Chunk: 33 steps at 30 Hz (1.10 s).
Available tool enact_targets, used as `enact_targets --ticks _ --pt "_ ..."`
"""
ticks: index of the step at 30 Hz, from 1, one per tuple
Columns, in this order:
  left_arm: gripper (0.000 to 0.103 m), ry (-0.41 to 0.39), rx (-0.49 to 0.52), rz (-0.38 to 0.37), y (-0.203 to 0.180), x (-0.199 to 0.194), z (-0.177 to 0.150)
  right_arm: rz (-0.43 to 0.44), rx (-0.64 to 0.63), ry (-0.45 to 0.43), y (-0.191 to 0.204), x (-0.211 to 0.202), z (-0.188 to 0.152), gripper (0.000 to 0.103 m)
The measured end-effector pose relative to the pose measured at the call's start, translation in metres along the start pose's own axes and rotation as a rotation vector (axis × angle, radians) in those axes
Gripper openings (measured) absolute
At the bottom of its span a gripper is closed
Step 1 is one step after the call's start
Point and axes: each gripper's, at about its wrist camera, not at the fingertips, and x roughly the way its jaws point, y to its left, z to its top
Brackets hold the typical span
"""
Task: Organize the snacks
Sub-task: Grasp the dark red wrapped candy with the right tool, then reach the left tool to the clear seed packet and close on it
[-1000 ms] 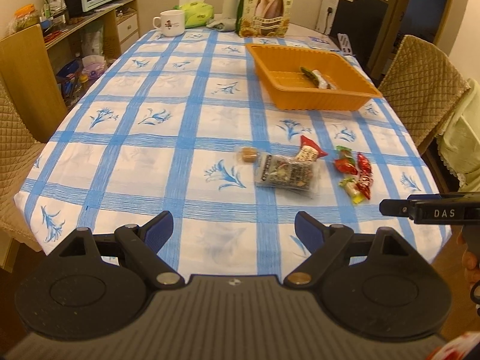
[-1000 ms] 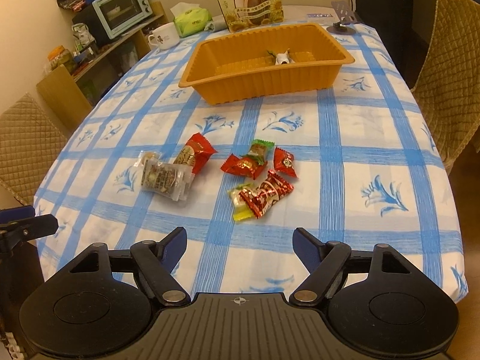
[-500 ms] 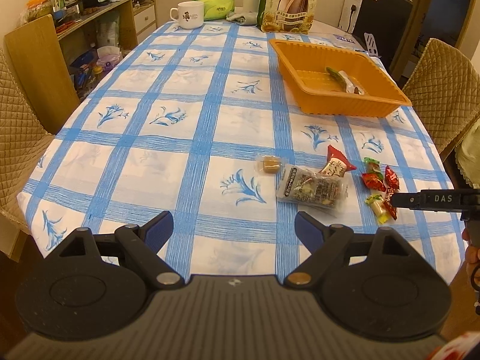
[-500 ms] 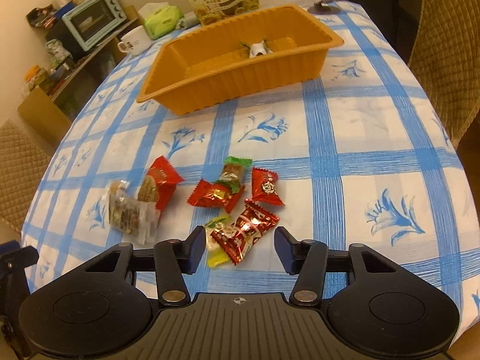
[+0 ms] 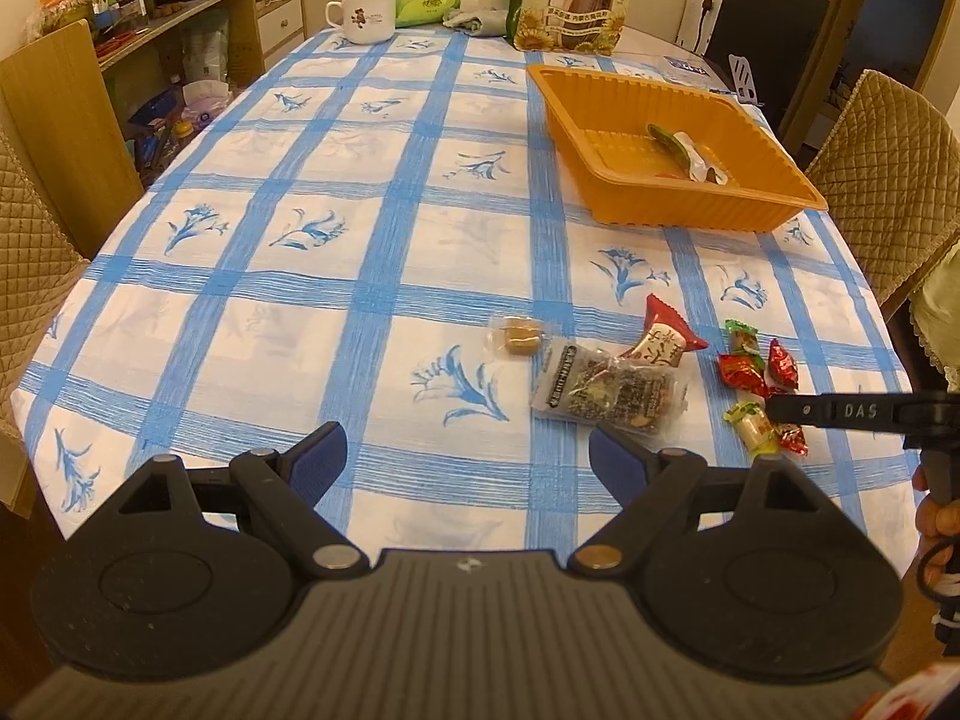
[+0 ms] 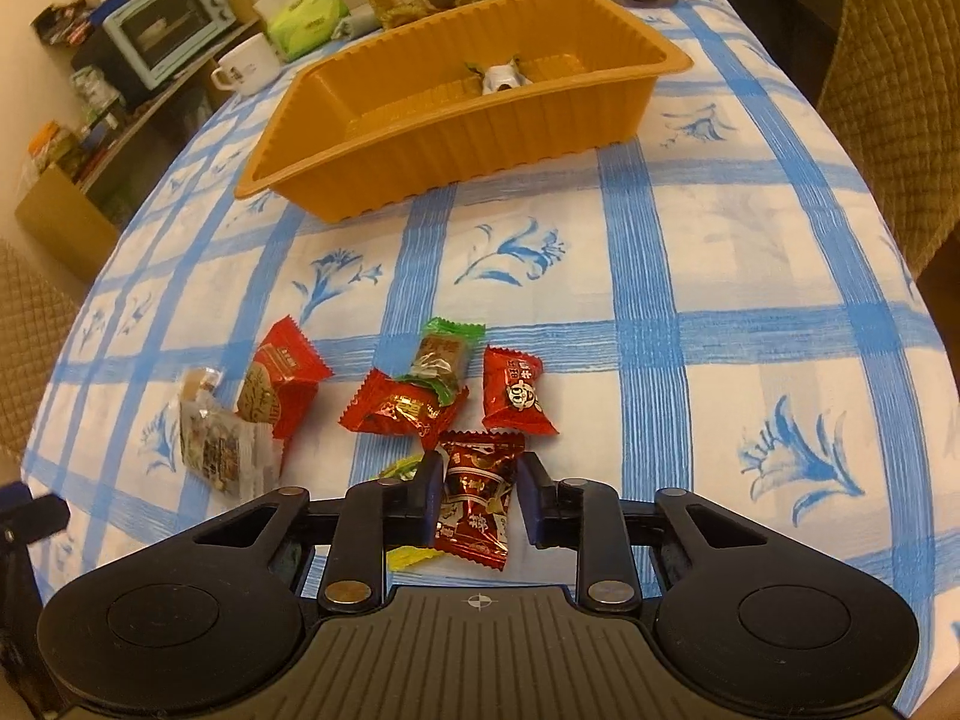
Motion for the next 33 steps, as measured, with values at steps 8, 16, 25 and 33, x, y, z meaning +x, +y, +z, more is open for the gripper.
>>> enact_targets --ticks 8,16,25,33 --pt "0.086 0.02 0.006 -0.037 -0.019 0.012 0.002 -0.007 -0.149 0.0 0.002 -0.003 -0.007 0.021" --pt "0.086 0.026 0.018 -0.07 -0.042 0.024 0.005 -0.008 -0.126 0.0 -0.018 -0.013 -0.003 0.02" --pt "0.086 0.03 0.094 -0.056 -0.079 0.051 0.005 0.016 -0.09 -0.021 -0.037 -0.027 0.005 0.02" --pt "0.086 0.052 0.116 0.0 -0.085 0.069 0.003 0.033 -0.062 -0.028 -0.052 -0.031 0.01 0.02"
